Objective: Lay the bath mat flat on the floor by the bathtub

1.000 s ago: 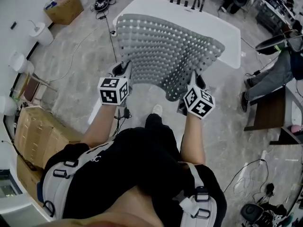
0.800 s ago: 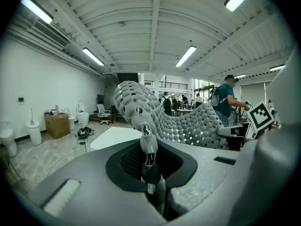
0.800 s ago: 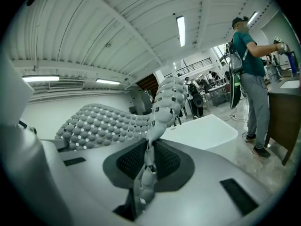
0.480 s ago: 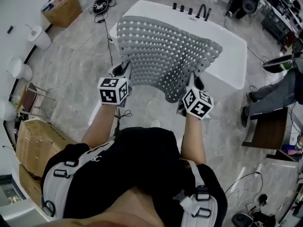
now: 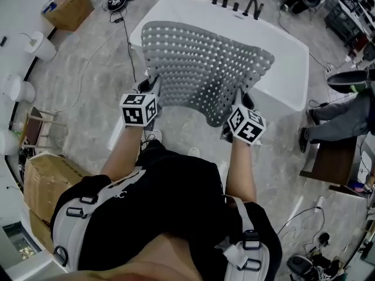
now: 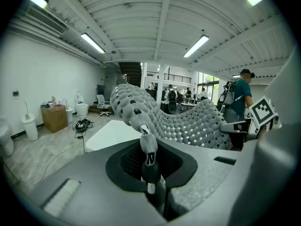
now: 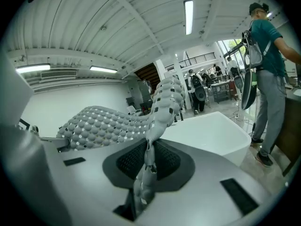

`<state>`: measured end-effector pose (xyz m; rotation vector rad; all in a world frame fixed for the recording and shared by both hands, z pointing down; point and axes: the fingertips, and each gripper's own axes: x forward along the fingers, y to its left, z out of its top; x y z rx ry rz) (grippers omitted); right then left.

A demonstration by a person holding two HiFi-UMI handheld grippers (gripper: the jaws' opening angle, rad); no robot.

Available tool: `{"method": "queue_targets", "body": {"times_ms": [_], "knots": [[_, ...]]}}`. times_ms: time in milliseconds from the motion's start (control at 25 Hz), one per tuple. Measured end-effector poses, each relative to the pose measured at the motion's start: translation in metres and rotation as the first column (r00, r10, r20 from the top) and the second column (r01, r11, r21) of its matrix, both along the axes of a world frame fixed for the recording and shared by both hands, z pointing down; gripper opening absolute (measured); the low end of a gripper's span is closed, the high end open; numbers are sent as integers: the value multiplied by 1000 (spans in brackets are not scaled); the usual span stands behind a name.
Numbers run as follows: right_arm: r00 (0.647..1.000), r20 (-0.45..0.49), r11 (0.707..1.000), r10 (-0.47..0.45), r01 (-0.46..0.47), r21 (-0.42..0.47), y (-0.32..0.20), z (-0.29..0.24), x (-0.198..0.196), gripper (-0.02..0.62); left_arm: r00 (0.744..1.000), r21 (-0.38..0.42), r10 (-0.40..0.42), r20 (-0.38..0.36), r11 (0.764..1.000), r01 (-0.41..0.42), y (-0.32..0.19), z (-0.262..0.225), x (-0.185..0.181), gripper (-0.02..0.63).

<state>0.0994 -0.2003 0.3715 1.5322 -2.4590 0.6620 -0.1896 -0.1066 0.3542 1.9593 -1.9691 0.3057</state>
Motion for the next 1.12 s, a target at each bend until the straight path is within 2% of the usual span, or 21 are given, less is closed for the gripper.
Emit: {"method": "queue_targets", "body": {"times_ms": [280, 520, 760, 920, 1120], "knots": [[996, -41, 991, 78, -82, -109, 6, 46, -15, 43, 993, -105, 109, -34, 988, -112, -26, 47, -17, 37], [986, -92, 963, 142, -159, -215, 16, 91, -27, 43, 980, -220, 173, -101, 956, -192, -42, 93, -41, 37], [972, -136, 914, 189, -225, -339, 29, 150, -20, 43, 965, -341, 202, -167, 907, -249, -44, 151, -44, 37], [970, -120, 876, 209, -241, -419, 30, 195, -23, 43, 954, -414, 212, -212, 865, -285, -47, 194, -44, 38], [965, -153, 815, 215, -263, -517, 25, 278, -27, 43, 944, -502, 209, -255, 806, -314, -54, 281, -49, 38]]}}
